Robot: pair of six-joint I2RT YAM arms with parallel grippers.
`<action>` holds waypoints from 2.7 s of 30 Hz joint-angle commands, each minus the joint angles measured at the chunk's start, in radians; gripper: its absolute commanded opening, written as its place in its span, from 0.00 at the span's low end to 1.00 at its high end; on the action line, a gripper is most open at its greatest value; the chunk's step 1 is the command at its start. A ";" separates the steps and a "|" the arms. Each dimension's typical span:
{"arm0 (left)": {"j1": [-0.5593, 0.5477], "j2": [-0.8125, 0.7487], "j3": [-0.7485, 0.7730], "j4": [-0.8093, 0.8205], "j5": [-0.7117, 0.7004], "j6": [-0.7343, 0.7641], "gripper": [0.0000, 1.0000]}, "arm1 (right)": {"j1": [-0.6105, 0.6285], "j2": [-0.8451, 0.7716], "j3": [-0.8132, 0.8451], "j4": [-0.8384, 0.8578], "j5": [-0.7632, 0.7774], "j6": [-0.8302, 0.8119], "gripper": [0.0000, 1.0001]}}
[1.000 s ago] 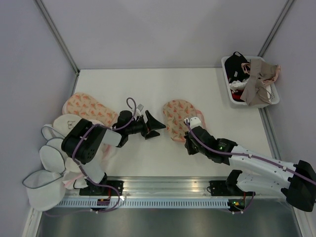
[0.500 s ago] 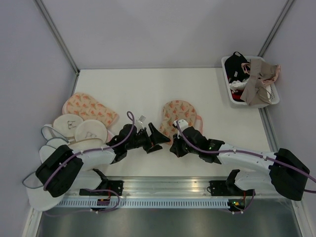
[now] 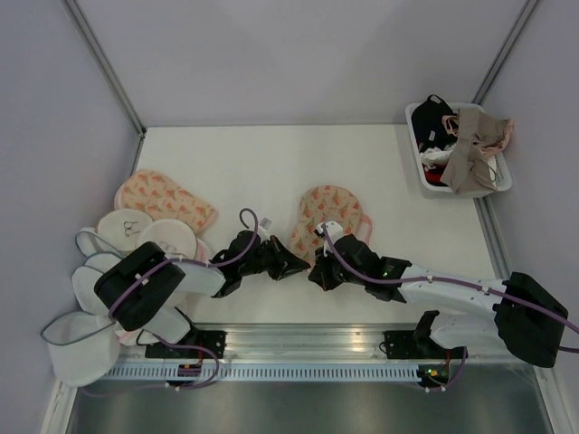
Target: Unzip the laundry bag and remove the bra
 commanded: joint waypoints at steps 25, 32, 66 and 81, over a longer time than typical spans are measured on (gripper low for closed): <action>0.202 -0.006 0.142 -0.171 0.362 0.295 0.02 | 0.021 0.154 0.140 -0.516 0.613 0.179 0.00; 0.221 0.161 0.383 -0.314 0.478 0.545 0.10 | 0.021 0.057 0.111 -0.366 0.478 0.098 0.01; 0.104 -0.235 0.012 -0.279 0.027 0.135 0.59 | 0.033 0.099 0.054 0.191 -0.111 0.088 0.01; 0.148 -0.193 0.058 -0.327 0.050 0.211 0.02 | 0.040 0.104 0.085 -0.272 0.101 0.001 0.00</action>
